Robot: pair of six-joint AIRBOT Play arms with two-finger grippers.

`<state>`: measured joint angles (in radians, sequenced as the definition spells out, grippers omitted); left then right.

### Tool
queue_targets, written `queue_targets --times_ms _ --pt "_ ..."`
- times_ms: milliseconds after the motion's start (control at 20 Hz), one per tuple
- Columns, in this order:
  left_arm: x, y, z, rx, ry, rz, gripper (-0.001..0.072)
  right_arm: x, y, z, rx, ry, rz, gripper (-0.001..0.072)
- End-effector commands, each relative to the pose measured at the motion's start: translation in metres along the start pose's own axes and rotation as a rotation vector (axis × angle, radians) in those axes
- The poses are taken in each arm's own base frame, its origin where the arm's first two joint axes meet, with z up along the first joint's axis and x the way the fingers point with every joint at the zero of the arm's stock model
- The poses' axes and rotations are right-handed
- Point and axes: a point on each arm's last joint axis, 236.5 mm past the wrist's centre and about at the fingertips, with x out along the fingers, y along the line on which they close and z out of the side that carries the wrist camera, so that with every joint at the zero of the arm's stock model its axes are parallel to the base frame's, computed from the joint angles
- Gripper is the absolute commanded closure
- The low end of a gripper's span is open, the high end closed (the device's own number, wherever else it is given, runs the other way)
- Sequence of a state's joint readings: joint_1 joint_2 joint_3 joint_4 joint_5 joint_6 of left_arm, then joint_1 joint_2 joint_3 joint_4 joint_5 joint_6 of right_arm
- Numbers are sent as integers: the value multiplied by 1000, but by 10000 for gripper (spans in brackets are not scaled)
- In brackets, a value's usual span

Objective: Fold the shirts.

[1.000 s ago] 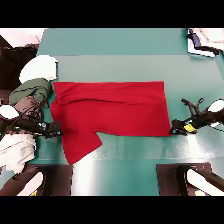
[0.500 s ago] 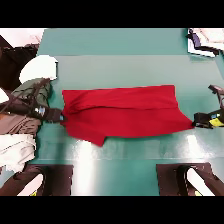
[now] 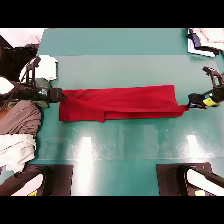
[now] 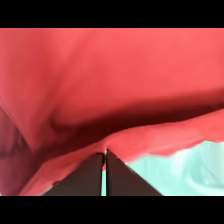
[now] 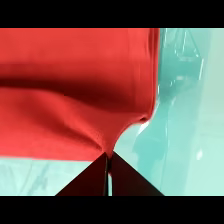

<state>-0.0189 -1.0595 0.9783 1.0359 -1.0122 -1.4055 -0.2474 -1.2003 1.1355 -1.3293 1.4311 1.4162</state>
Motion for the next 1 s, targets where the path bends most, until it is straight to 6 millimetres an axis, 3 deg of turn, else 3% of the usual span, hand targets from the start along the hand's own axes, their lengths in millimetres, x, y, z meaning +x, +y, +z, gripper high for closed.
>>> queue_targets --times_ms 0,300,400,450,500,550,650,750,800,850,900,950 --pt "18 16 23 -22 -71 34 682 16 5 31 -6 -14 1 700" --pt "39 35 46 -67 -154 65 681 21 -1 78 34 -124 -9 697" --pt "42 40 55 -89 -188 75 680 24 7 92 50 -171 31 695" --pt "40 42 62 -116 -220 77 589 26 15 103 70 -207 75 659" --pt "38 43 71 -150 -263 76 250 27 23 115 94 -247 122 429" --pt "35 44 79 -196 -299 70 50 27 32 127 121 -286 170 237" --pt "33 42 84 -219 -312 62 53 26 38 139 134 -327 212 216" --pt "30 32 77 -194 -251 45 55 28 28 127 102 -282 199 216" --pt "30 26 69 -157 -204 37 165 29 21 118 91 -246 200 216" --pt "30 20 60 -119 -152 27 411 29 11 108 87 -209 204 216" --pt "30 16 51 -105 -111 16 608 29 1 100 86 -179 206 216" --pt "31 14 42 -97 -73 8 680 31 -12 90 93 -140 213 215"
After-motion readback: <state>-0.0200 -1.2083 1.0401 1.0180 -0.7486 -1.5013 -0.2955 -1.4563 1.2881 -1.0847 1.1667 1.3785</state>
